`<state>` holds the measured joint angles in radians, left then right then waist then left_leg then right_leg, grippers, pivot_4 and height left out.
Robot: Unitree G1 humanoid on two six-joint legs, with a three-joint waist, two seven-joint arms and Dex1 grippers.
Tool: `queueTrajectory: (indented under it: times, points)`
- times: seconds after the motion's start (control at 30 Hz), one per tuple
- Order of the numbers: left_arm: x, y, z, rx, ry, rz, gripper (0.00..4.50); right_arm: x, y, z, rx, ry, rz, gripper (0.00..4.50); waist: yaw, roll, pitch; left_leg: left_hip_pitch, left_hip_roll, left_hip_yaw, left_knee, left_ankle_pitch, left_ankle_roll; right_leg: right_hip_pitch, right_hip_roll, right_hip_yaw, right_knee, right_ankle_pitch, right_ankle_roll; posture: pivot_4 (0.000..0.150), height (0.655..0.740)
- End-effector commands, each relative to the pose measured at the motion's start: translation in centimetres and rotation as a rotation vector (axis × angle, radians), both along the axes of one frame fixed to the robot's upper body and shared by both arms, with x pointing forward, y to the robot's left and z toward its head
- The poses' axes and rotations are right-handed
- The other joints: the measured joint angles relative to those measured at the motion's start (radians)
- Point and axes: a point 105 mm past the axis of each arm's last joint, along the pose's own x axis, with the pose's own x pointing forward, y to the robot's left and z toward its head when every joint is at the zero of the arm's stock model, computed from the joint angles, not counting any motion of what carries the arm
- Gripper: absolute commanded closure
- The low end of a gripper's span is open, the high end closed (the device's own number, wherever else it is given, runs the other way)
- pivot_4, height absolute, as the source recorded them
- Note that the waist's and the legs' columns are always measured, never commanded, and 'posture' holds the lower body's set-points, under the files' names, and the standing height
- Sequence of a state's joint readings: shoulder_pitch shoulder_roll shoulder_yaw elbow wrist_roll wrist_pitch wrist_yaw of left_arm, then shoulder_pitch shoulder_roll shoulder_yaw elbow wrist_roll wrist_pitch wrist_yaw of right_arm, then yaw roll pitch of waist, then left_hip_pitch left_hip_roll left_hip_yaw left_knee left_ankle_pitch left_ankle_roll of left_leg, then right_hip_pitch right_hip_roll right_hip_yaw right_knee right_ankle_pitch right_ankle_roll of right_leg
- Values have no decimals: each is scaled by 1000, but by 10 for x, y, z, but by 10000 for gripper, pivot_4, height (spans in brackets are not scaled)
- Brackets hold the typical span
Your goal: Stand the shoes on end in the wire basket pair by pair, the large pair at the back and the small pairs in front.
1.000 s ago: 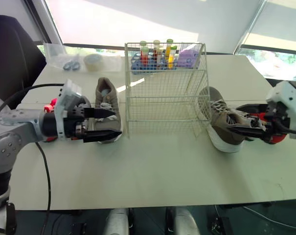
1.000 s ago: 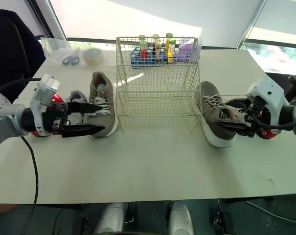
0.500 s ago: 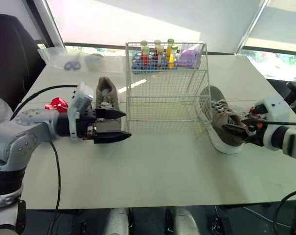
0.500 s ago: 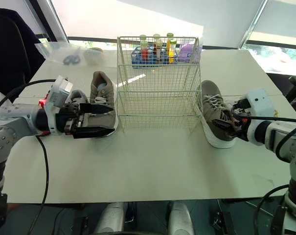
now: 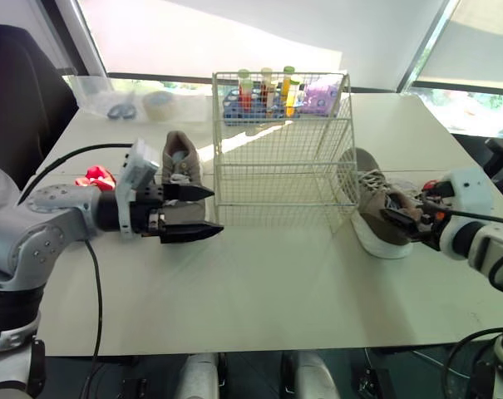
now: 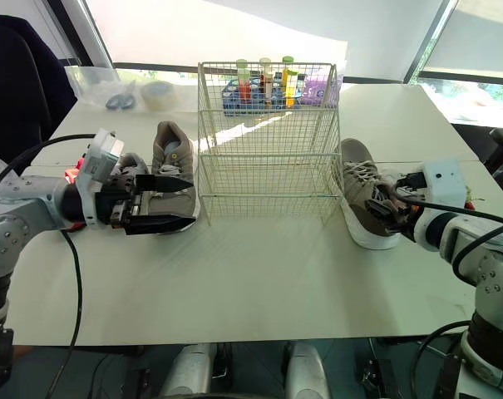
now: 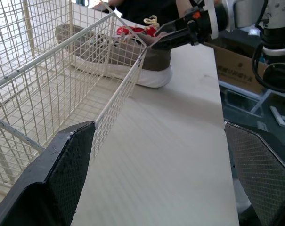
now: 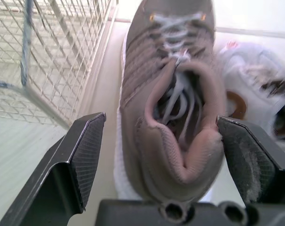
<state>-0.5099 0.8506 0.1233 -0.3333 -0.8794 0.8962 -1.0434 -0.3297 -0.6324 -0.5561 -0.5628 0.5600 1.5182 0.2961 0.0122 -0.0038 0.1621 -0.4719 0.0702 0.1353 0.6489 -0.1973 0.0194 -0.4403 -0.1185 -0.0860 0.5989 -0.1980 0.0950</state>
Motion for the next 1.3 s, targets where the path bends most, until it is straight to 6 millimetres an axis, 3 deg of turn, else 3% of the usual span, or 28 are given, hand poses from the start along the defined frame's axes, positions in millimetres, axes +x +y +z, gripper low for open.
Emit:
queueTrajectory:
  times: [0.03,0.17,0.27,0.5,0.6,0.7,0.83,0.97,1.3]
  points:
    - [-1,-4,7,3,-48,-21,229,-1,-5,-9,18,28,-40,4364,0,0,0,0,0,0,0,0,0,0,0,0,0,0,0,1500,7400]
    - [0,-4,7,11,-55,-18,229,3,0,-14,24,26,-42,4364,-1,-1,0,0,0,0,0,0,0,0,0,0,0,0,0,1500,7400]
    - [0,-4,7,15,-58,-13,0,4,-1,-19,1,43,-52,11948,-1,-1,-1,1,0,0,0,0,0,1,0,0,0,0,0,1500,7400]
    - [1,-4,6,21,-68,2,0,-2,6,-31,-53,87,-20,43753,-1,-1,-1,1,0,-1,-1,0,0,1,0,0,0,0,0,1500,7400]
    - [2,-4,7,23,-73,5,0,-2,8,-30,-60,81,-14,44698,0,-1,-1,1,0,0,-1,0,0,1,0,0,0,0,0,1500,7400]
    - [4,-4,7,22,-81,7,0,4,9,-14,-75,5,-14,44698,-1,-1,-1,1,0,-1,-1,-1,-1,1,0,0,0,0,0,1500,7400]
    - [8,-6,10,15,-98,18,0,11,0,21,-85,-121,-55,44698,-2,0,0,1,0,-1,-1,0,-1,0,0,0,0,0,0,1500,7400]
    - [15,-6,19,-20,-106,27,0,16,-17,73,-86,-268,-145,44698,-2,5,3,-1,0,0,0,0,0,-2,0,0,1,0,0,1500,7400]
    - [36,-9,35,-54,-136,42,0,12,-23,149,-166,-468,-184,44698,-1,6,4,-3,-1,1,0,1,0,-3,0,0,1,-1,2,1500,7400]
